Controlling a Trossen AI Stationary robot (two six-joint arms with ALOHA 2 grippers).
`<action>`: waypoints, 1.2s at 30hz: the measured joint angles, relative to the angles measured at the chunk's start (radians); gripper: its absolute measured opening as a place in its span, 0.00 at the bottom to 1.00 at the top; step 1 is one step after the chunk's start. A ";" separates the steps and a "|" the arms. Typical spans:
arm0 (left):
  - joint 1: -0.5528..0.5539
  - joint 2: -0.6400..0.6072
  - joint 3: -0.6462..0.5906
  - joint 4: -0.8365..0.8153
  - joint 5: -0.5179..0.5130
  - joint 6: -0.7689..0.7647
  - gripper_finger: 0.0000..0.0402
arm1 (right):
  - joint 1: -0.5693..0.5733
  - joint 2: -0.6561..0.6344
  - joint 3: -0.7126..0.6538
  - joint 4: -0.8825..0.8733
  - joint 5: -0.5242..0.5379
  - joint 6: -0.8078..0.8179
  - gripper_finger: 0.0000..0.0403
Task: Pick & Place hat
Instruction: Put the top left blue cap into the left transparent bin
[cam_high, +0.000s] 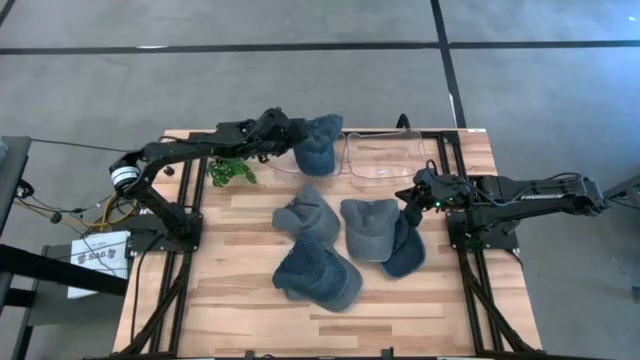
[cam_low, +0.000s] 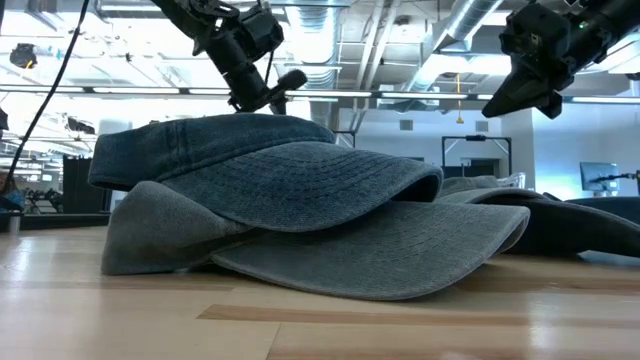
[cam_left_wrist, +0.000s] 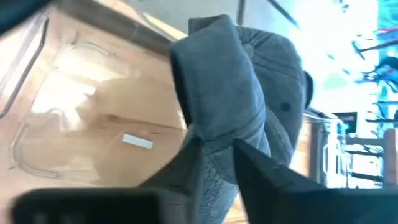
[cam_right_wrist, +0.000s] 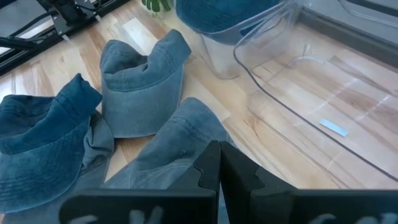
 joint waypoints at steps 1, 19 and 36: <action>0.000 0.000 0.000 0.007 0.004 0.011 0.13 | 0.000 0.000 0.000 -0.002 0.000 0.000 0.00; -0.005 0.000 0.000 0.057 0.091 0.188 0.00 | 0.000 0.000 0.000 -0.002 0.000 0.000 0.00; 0.020 -0.001 0.001 0.359 0.248 0.497 0.13 | 0.000 0.000 0.000 -0.002 0.000 0.004 0.00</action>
